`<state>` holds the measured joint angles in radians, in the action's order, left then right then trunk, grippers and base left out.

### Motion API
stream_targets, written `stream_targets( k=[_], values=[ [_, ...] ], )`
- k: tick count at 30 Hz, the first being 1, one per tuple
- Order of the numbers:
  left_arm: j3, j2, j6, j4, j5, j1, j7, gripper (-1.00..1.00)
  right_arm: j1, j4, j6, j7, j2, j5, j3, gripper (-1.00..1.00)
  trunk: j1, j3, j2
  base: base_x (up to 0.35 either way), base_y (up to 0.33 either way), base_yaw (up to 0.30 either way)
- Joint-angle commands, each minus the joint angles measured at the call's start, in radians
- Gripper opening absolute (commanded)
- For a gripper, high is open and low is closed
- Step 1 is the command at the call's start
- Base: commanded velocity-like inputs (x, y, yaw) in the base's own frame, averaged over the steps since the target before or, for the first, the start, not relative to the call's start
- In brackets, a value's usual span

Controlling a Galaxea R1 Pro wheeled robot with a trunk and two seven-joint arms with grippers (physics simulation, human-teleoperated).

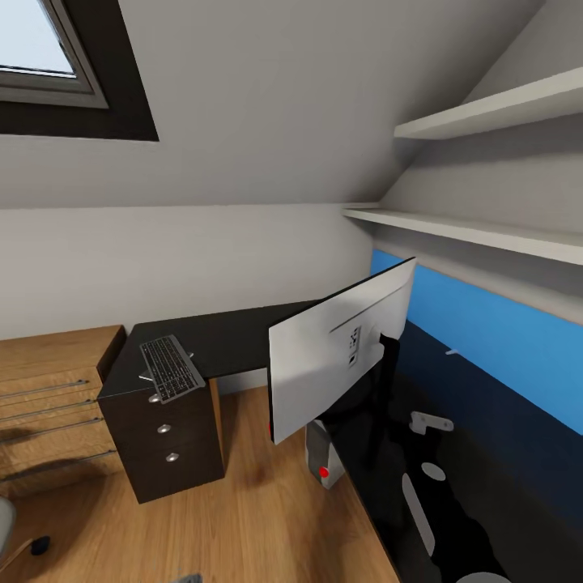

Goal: In the bedroom, organize the workspace by keeping the computer under the desk, ensuring the monitor is on the desk, placing the keyboard on the desk next to the monitor, placing the mouse on the desk next to the keyboard, moving the folder from the swivel chair onto the desk next to the mouse, stacking the notebook on top of the folder with the pen on top of the notebook, and positioning the swivel chair next to the desk.

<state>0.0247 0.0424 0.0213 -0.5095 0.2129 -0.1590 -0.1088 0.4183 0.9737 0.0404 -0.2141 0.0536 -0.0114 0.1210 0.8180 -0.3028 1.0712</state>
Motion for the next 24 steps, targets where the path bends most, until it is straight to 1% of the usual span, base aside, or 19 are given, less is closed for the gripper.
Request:
stream_targets(
  k=[1, 7, 13, 19, 20, 24],
  values=[
    [0.002, 0.001, 0.008, 0.0, 0.006, 0.0, 0.0, 1.0, 0.0, 0.002, 0.004, -0.003, 0.0, 0.0, 0.001, 1.0, 0.0, -0.001, 0.001, 0.0, 0.008, 0.0],
    [0.001, 0.001, 0.039, 0.0, 0.006, 0.0, 0.001, 1.0, -0.001, 0.0, 0.004, -0.004, 0.0, 0.001, 0.001, 1.0, 0.0, -0.001, 0.001, 0.0, 0.1, 0.0],
    [0.001, 0.001, 0.04, 0.0, 0.006, 0.0, 0.0, 1.0, -0.001, -0.01, -0.006, -0.002, 0.0, -0.002, 0.002, 1.0, 0.0, -0.001, 0.001, 0.0, 0.247, 0.0],
    [0.001, 0.001, 0.039, 0.001, 0.006, 0.0, 0.0, 1.0, -0.001, -0.015, -0.039, 0.003, -0.005, -0.003, 0.004, 1.0, 0.0, -0.001, 0.001, 0.0, 0.09, 0.0],
    [0.001, 0.001, 0.039, 0.001, 0.006, 0.0, 0.0, 1.0, -0.001, -0.015, -0.082, 0.004, -0.006, -0.003, 0.003, 1.0, 0.0, -0.001, 0.001, 0.0, 0.034, 0.0],
    [0.002, 0.001, 0.039, 0.004, 0.006, 0.0, 0.0, 1.0, -0.001, -0.018, -0.126, 0.005, -0.008, -0.002, 0.004, 1.0, 0.0, -0.001, 0.001, 0.0, 0.02, 0.0]
  ],
)
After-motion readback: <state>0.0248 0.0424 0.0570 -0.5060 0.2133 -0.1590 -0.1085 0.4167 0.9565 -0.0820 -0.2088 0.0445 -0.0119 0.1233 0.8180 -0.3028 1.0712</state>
